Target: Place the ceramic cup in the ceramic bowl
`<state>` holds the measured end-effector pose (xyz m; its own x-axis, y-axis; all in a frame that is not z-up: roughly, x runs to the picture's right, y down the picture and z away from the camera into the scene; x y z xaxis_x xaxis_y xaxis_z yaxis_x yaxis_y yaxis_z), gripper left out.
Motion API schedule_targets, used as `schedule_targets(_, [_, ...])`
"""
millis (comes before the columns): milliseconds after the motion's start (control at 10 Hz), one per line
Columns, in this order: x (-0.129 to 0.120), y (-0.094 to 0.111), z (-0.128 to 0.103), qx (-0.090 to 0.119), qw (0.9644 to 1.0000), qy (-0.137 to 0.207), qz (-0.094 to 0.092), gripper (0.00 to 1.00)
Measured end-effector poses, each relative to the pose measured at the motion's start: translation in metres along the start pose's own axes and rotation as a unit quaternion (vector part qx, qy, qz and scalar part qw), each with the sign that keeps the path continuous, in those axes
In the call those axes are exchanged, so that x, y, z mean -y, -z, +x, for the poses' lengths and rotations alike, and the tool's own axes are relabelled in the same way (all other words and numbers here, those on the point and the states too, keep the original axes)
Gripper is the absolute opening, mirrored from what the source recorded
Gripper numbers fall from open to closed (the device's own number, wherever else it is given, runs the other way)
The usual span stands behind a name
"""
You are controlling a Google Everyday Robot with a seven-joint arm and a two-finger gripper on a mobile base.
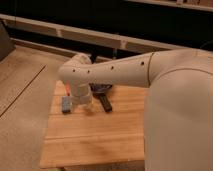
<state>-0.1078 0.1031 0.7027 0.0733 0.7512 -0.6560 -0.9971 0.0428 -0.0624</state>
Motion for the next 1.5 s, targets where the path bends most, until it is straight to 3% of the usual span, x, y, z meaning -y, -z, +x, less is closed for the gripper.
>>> schedule_targets(1200, [0.000, 0.000, 0.000, 0.001, 1.0000, 0.000, 0.000, 0.65])
schedule_targets(1300, [0.001, 0.001, -0.001, 0.004, 1.0000, 0.000, 0.002, 0.65])
schedule_targets(1500, [0.002, 0.010, -0.018, 0.039, 0.9992, -0.008, -0.004, 0.65])
